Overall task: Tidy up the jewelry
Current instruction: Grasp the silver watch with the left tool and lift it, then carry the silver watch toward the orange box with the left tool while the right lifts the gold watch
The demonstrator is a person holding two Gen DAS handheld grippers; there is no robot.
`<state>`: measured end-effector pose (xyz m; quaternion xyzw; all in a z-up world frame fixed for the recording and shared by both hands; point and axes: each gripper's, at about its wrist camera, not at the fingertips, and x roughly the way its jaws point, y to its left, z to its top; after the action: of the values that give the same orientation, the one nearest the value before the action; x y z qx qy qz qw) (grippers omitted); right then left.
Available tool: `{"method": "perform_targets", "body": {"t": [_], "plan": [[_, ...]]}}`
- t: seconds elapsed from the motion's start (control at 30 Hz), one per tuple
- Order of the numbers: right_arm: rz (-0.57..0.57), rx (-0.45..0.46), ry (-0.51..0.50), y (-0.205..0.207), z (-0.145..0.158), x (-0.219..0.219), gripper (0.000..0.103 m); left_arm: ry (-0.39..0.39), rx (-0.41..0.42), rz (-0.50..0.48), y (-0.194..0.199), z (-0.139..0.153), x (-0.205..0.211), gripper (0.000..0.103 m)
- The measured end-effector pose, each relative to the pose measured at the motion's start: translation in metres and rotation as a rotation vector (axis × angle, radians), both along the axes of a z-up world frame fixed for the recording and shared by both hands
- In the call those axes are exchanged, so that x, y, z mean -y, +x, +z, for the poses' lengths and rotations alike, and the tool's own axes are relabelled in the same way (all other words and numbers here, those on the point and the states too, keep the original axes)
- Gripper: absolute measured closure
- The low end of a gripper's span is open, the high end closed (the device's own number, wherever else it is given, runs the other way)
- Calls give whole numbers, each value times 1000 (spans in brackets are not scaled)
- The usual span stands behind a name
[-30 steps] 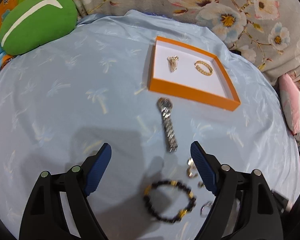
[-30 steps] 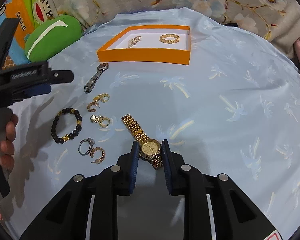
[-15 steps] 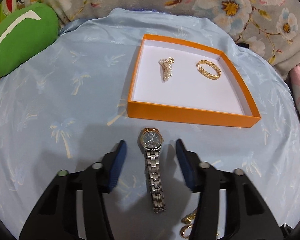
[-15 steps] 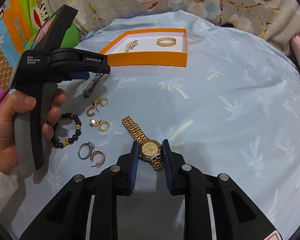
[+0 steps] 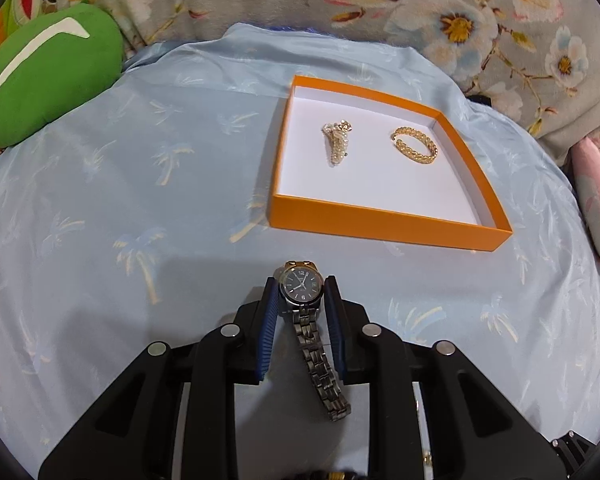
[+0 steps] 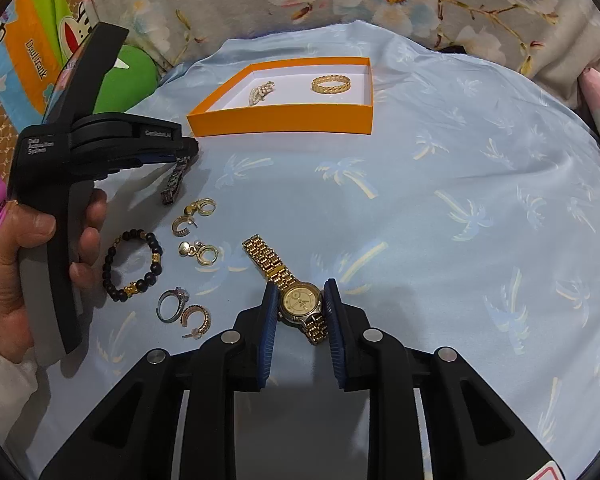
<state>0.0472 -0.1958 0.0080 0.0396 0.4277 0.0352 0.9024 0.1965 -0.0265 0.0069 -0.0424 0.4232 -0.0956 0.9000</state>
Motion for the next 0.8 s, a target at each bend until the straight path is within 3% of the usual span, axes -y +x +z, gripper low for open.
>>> {"method": "perform_targets", "body": {"t": [0.33, 0.4, 0.63, 0.8], "plan": [[-20, -13, 57, -5, 7, 5, 81, -17, 11, -9, -35, 19, -19, 81], [-24, -15, 52, -6, 9, 4, 81, -19, 12, -19, -42, 21, -21, 97], [-15, -44, 40, -12, 1, 2, 81, -26, 35, -34, -66, 32, -30, 97], [-16, -50, 44, -13, 1, 1, 81, -42, 5, -19, -66, 27, -35, 96]]}}
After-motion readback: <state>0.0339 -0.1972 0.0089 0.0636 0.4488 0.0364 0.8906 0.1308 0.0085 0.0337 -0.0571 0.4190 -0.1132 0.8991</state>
